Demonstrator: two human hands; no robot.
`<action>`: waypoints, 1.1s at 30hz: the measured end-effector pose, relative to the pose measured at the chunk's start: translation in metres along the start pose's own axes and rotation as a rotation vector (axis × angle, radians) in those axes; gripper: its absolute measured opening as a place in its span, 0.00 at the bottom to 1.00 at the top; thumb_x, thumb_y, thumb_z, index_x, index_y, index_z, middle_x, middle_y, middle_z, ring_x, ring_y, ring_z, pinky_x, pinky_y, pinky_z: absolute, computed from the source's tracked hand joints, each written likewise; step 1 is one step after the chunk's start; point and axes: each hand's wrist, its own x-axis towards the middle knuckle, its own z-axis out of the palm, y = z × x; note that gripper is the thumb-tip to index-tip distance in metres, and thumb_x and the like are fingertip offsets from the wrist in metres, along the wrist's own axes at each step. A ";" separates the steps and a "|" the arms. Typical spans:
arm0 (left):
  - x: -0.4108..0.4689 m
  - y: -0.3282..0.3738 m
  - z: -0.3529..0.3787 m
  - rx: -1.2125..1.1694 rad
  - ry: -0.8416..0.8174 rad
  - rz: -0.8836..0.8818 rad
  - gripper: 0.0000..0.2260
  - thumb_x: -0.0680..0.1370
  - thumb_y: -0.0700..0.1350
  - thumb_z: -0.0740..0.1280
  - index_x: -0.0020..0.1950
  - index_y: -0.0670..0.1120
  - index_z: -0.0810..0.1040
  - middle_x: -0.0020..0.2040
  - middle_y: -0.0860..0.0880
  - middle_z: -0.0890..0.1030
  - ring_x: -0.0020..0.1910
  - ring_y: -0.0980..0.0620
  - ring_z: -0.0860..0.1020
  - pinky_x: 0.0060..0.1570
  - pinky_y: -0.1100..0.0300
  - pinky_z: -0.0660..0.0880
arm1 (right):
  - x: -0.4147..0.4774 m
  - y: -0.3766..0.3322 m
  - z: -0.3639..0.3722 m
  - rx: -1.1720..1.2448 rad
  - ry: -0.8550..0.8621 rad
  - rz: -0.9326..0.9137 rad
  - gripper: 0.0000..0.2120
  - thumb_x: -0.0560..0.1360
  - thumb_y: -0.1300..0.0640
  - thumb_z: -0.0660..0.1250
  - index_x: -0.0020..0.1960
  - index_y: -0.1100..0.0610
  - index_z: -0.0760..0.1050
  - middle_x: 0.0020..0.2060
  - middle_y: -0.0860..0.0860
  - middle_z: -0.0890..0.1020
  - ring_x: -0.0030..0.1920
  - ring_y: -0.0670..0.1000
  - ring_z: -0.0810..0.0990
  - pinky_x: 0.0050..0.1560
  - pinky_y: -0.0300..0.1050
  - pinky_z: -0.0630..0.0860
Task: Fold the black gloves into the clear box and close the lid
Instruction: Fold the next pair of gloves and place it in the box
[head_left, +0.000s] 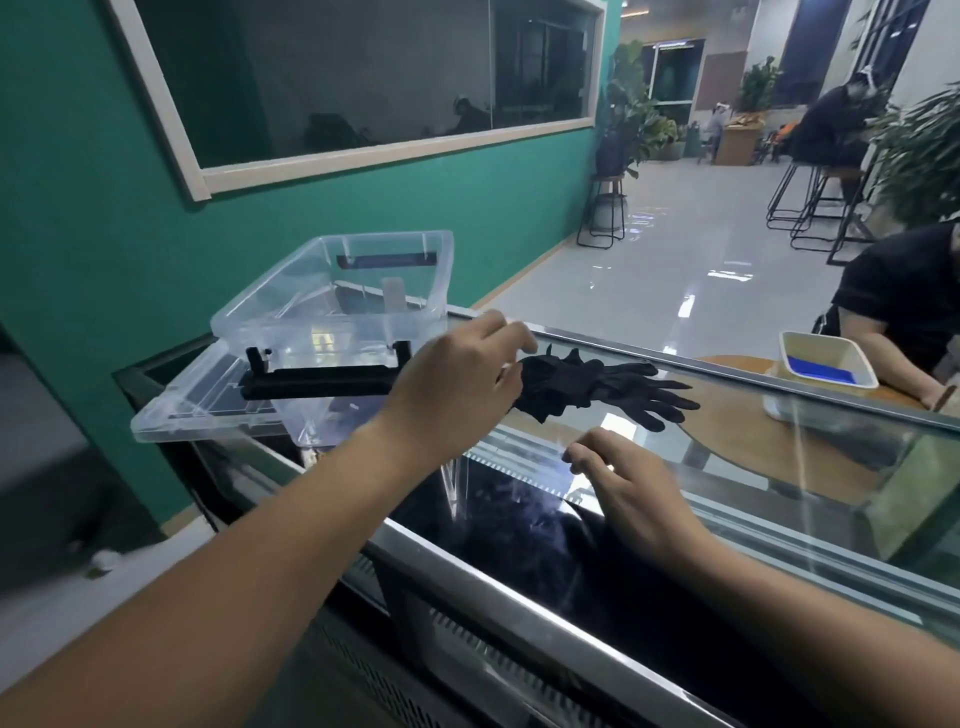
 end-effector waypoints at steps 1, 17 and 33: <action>-0.003 -0.001 0.013 -0.033 -0.011 -0.034 0.09 0.79 0.37 0.70 0.58 0.46 0.84 0.50 0.50 0.83 0.40 0.48 0.83 0.45 0.51 0.83 | 0.000 0.001 0.000 -0.003 0.003 -0.001 0.12 0.85 0.51 0.62 0.47 0.53 0.79 0.43 0.48 0.83 0.47 0.47 0.80 0.48 0.45 0.74; -0.004 0.000 0.137 0.080 -0.075 -0.243 0.23 0.73 0.52 0.77 0.67 0.50 0.80 0.60 0.49 0.78 0.60 0.44 0.75 0.59 0.48 0.75 | -0.002 -0.006 -0.001 0.000 0.015 -0.050 0.12 0.86 0.53 0.62 0.45 0.46 0.77 0.41 0.44 0.83 0.46 0.39 0.78 0.43 0.32 0.70; -0.008 -0.003 0.141 -0.143 0.141 -0.230 0.07 0.82 0.44 0.73 0.59 0.46 0.88 0.52 0.49 0.82 0.51 0.48 0.81 0.54 0.51 0.80 | 0.000 -0.002 0.001 -0.040 0.013 0.011 0.14 0.85 0.48 0.62 0.48 0.55 0.79 0.42 0.50 0.84 0.45 0.49 0.80 0.49 0.50 0.77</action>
